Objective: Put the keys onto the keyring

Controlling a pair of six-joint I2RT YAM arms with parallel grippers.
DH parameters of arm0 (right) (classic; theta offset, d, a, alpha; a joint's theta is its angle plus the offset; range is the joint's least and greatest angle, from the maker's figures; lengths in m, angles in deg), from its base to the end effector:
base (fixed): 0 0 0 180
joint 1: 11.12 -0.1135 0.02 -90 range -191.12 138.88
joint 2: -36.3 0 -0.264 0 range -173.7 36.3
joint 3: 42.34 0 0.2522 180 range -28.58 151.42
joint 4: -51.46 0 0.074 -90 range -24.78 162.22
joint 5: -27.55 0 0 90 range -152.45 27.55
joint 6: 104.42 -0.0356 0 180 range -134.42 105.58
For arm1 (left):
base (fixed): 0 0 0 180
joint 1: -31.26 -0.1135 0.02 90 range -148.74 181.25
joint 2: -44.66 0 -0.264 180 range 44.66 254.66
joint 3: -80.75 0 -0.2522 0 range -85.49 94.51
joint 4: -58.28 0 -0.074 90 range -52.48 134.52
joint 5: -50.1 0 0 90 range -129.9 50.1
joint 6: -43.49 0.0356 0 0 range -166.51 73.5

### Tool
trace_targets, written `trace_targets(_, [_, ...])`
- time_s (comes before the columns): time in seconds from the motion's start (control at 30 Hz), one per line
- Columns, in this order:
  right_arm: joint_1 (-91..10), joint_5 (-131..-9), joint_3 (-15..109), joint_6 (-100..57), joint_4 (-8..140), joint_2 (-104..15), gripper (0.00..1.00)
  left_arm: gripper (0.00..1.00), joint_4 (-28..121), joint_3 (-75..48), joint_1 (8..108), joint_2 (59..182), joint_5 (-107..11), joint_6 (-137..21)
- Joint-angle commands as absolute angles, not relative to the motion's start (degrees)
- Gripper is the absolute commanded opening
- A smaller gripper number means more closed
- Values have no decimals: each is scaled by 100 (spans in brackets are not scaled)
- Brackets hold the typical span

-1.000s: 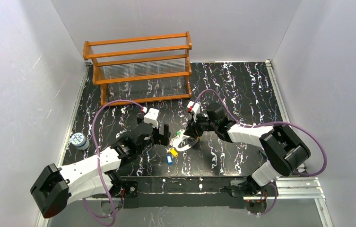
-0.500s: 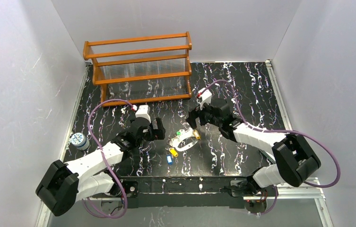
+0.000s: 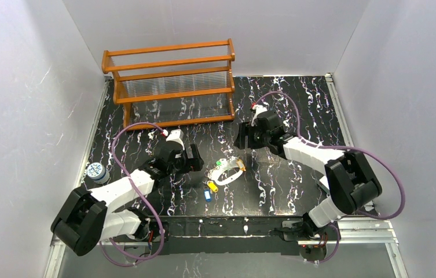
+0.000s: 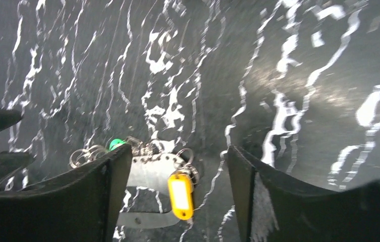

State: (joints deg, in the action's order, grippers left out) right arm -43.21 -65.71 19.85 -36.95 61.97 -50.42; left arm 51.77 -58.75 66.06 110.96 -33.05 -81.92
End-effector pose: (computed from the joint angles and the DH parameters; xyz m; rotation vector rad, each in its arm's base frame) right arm 0.2734 0.1739 0.2095 -0.2202 2.2347 0.5926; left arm 0.1940 -0.1297 0.1870 -0.0838 2.1871 -0.5858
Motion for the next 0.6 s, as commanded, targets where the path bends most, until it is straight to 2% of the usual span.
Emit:
trace_targets(0.0, [-4323, -7751, 2399, -4206, 6389, -5371, 72, 98, 5338, -5773, 6554, 11254, -3801, -8326])
trace_targets(0.23, [-4324, -8424, 2556, -4474, 6405, -5926, 48, 90, 5375, -5711, 6544, 11518, -4161, -8270])
trace_targets(0.4, [-4337, -8732, 2801, -4416, 6587, -6357, 41, 88, 5386, -5756, 6544, 11486, -4202, -8267])
trace_targets(0.57, [-4346, -8817, 2941, -4404, 6733, -6599, 40, 85, 5444, -5849, 6544, 11420, -4201, -8319])
